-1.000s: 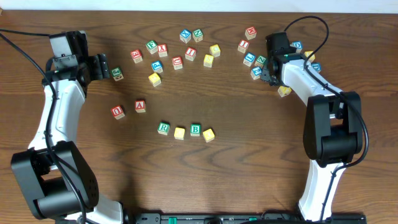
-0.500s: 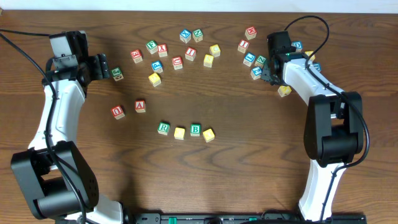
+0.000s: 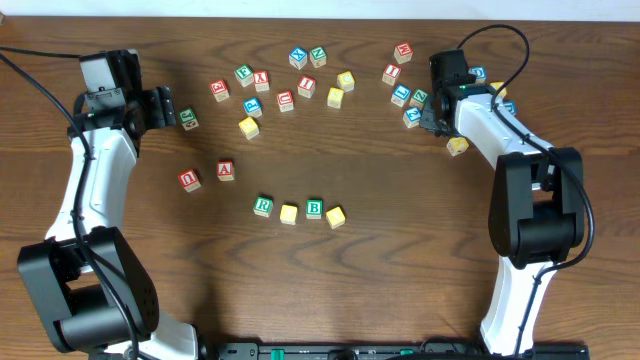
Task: Spell out ROBOT
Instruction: 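Lift the blue T block out of the pile with the right gripper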
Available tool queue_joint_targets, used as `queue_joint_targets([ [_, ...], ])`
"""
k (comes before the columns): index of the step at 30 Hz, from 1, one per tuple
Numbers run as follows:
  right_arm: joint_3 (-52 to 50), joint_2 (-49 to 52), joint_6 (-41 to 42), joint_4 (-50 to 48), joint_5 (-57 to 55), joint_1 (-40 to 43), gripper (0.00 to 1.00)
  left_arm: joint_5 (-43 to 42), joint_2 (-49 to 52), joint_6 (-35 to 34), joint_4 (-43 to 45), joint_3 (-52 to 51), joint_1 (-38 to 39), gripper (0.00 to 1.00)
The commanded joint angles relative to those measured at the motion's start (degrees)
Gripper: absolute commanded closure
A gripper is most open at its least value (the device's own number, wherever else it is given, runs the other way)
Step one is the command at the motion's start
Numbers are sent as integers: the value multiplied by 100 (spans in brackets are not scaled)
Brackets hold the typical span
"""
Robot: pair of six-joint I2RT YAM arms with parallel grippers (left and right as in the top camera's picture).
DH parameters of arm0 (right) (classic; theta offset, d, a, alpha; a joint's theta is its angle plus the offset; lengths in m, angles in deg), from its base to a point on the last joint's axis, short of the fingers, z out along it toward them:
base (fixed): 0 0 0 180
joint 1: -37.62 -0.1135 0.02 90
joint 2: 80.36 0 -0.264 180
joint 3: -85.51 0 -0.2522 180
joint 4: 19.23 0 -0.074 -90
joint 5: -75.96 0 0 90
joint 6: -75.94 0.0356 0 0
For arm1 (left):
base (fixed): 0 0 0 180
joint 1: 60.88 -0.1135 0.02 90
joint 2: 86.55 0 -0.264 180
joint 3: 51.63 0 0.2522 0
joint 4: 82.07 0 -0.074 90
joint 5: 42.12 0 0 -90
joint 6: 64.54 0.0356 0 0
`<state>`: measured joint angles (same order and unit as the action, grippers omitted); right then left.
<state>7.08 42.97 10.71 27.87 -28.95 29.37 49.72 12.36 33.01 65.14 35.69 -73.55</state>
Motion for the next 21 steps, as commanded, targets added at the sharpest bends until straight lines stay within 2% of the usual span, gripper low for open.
queue_joint_targets([
  [1,111,42,-20,11,-37,37,78,15,2,35,24,-26,-17,9],
  [14,133,20,-22,24,-107,37,78,15,2,35,26,-26,-17,9],
  [21,577,-181,-133,332,-181,33,78,15,2,35,26,-26,-17,9],
])
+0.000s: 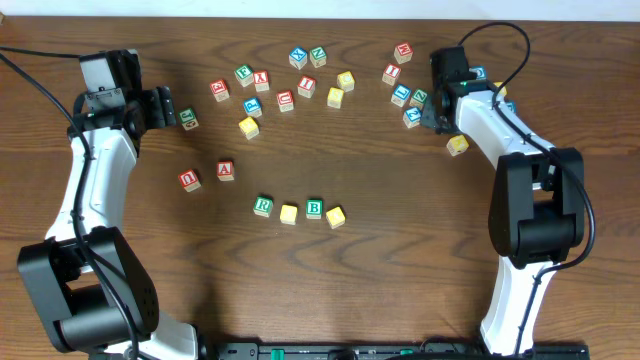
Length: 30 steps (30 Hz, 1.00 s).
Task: Spell out ROBOT
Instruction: 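Lift the blue T block out of the pile with the right gripper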
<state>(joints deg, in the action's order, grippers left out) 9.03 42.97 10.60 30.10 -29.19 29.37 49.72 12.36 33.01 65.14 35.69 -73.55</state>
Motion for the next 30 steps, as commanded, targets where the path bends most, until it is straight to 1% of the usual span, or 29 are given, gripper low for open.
queue_joint_targets([
  [1,455,-208,-122,155,-205,33,78,15,2,35,24,-26,-17,9],
  [9,1436,-422,-269,949,-299,26,78,15,2,35,24,-26,-17,9],
  [11,1703,-431,-267,1213,-315,2,80,15,2,35,24,-26,-17,9],
  [16,2286,-431,-267,1888,-678,-212,80,15,2,35,-4,-26,-17,9],
  [21,2671,-442,-258,2402,-1113,-695,80,15,2,35,-15,-26,-17,9],
  [24,2695,-463,-236,2448,-1290,-1034,81,15,2,35,-15,-26,-17,9],
  [30,2697,-472,118,2448,-1493,-1759,82,15,2,35,-15,-26,-17,9],
])
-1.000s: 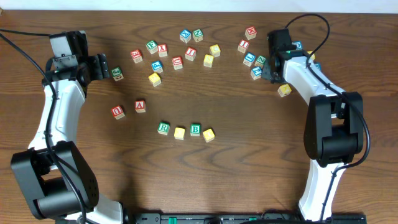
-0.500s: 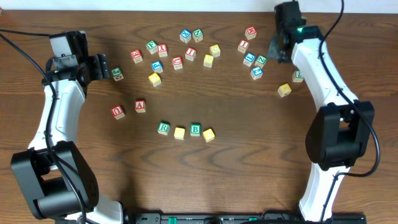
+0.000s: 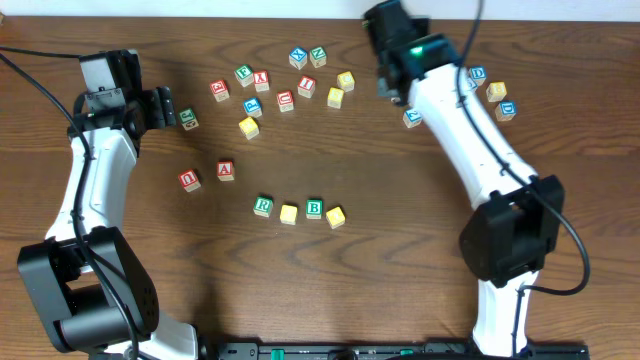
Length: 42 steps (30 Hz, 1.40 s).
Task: Spell out ROBOT
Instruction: 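Lift the blue T block out of the pile with the right gripper, then carry the blue T block toward the right end of the row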
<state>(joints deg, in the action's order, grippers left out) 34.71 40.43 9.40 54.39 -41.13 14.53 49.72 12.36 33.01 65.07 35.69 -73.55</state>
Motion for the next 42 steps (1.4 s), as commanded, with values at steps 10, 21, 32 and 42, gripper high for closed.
queue_joint_targets([
  [10,129,-219,1488,295,-326,-850,85,15,2,35,-15,-26,-17,9],
  [21,105,-219,2629,1067,-339,-1320,87,15,2,35,-35,-26,-17,9],
  [32,-466,-219,3023,1060,-278,-1784,83,15,2,35,-35,-26,-17,9],
  [42,-1484,-219,3008,553,216,-1504,84,15,2,35,-31,-26,-17,9],
])
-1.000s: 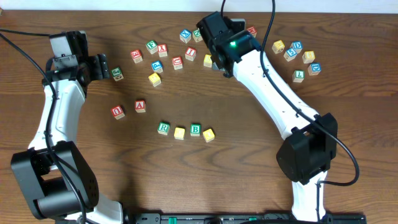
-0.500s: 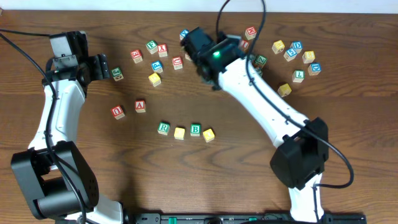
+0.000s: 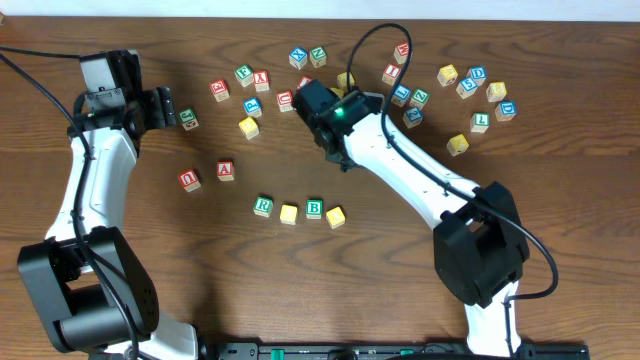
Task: Spell out ROBOT
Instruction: 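Carry the blue T block toward the right end of the row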
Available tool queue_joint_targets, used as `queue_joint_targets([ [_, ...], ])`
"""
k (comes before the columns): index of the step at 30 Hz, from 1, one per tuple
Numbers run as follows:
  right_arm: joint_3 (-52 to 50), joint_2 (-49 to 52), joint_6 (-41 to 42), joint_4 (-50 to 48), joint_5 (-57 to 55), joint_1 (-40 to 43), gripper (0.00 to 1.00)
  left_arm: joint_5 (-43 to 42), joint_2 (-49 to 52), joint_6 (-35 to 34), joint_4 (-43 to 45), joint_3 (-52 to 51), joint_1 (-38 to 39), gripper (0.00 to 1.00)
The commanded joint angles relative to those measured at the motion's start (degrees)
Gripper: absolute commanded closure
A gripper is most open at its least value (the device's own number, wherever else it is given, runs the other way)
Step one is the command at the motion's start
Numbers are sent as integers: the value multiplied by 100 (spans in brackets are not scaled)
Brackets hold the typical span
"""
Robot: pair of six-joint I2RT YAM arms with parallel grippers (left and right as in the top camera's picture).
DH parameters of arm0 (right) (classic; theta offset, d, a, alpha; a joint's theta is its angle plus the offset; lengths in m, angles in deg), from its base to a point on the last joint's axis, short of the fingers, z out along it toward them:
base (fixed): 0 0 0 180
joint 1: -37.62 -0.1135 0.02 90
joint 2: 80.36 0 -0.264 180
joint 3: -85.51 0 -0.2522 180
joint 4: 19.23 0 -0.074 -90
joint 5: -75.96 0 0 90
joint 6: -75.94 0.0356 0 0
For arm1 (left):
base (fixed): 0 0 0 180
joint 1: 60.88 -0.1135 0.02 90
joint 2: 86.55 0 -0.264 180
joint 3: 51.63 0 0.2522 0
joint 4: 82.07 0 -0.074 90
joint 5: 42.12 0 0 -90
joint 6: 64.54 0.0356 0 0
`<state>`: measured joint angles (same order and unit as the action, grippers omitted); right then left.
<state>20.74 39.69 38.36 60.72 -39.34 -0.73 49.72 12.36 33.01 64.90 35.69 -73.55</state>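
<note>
A row of blocks lies at the table's centre: green R (image 3: 262, 206), a yellow block (image 3: 289, 213), green B (image 3: 314, 208) and another yellow block (image 3: 335, 216). My right gripper (image 3: 318, 108) hangs over the loose blocks behind that row. It covers the spot between a red block (image 3: 285, 100) and a yellow one (image 3: 345, 78). Its own body hides its fingers. At the far left my left gripper (image 3: 170, 108) stands open, its tips just short of a green block (image 3: 187, 119).
Loose letter blocks are scattered along the back, from a red one (image 3: 220, 89) to a blue one (image 3: 507, 109). A red U (image 3: 189, 179) and a red A (image 3: 225, 169) sit left of the row. A yellow block (image 3: 457, 145) lies alone at the right.
My right arm has moved from the back centre-right, by the red blocks there, to the left and nearer, now over the blocks behind the row. The left arm has not moved.
My right gripper was first at the right cluster, near a yellow block. It stayed there, then was at the table's back edge, and now is over the middle blocks. The R, yellow, B, yellow row and the left arm stayed unchanged throughout.
</note>
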Motion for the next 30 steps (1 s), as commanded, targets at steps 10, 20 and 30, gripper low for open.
queue_joint_targets([
  [10,-568,-144,70,-295,190,0,84,15,2,35,-11,-26,-17,9],
  [20,-1908,-898,70,-1259,599,-98,81,15,2,35,-11,-26,-17,9],
  [30,-2682,-1563,74,-1482,638,-225,77,13,2,33,-15,-26,-17,9],
])
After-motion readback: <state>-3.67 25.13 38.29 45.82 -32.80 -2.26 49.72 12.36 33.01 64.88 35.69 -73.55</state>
